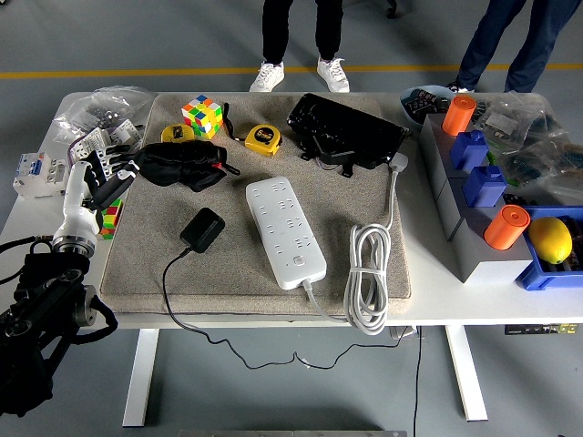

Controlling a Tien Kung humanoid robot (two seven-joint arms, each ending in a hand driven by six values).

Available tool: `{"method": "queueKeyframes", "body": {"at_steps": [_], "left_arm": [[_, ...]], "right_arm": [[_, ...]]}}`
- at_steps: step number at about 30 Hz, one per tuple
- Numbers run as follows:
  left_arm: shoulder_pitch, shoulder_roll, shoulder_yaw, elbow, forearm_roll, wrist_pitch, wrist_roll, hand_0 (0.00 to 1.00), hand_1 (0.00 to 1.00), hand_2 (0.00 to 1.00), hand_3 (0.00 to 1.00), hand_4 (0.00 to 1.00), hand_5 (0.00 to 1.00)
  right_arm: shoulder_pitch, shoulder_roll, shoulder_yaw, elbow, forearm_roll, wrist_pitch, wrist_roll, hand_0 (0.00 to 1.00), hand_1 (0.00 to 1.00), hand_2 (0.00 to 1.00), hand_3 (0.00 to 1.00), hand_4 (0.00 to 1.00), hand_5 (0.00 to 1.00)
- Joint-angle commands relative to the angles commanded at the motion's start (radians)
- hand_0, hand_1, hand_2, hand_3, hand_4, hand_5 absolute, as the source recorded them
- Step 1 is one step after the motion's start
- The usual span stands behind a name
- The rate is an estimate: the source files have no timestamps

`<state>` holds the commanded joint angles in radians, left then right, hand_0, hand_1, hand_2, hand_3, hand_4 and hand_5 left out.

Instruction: Put the plug near the board,insert it into the board,press the button,pull the plug out

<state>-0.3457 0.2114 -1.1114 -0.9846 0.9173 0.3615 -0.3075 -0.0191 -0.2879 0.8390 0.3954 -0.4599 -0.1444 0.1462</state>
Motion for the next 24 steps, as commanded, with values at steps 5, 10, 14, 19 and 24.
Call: {"method": "queueKeyframes", "body": {"at_steps": [5,10,14,19,24], "left_arm": [[-0.004,-0.002,0.008,-0.002,-0.001,-0.004,0.005,0.542,0.624,0.613,0.603,0.858,0.334],[0.002,-0.001,0.007,-0.002,-0.002,-0.004,0.007,0.541,0.624,0.611,0.602,0.858,0.338],[0.011,-0.006,0.005,-0.003,-0.002,-0.004,0.008,0.541,0.624,0.611,0.602,0.858,0.338],[0.02,-0.01,0.001,-0.012,-0.001,-0.004,0.009,0.544,0.624,0.612,0.601,0.858,0.336],[0.022,-0.01,-0.001,-0.017,-0.001,-0.005,0.01,0.545,0.624,0.612,0.601,0.858,0.338]], "right_arm": [[-0.004,0.003,-0.001,-0.006,0.007,0.0,-0.001,0.605,0.611,0.558,0.546,0.756,0.272],[-0.005,0.001,0.0,-0.008,0.01,0.0,-0.002,0.605,0.612,0.558,0.547,0.758,0.274],[-0.008,0.003,0.003,-0.008,0.011,0.001,-0.003,0.605,0.612,0.558,0.547,0.758,0.274],[-0.007,0.007,0.006,-0.009,0.01,0.002,-0.006,0.605,0.612,0.558,0.547,0.758,0.276],[-0.004,0.01,0.011,-0.009,0.01,0.002,-0.008,0.607,0.612,0.558,0.546,0.76,0.278]]}}
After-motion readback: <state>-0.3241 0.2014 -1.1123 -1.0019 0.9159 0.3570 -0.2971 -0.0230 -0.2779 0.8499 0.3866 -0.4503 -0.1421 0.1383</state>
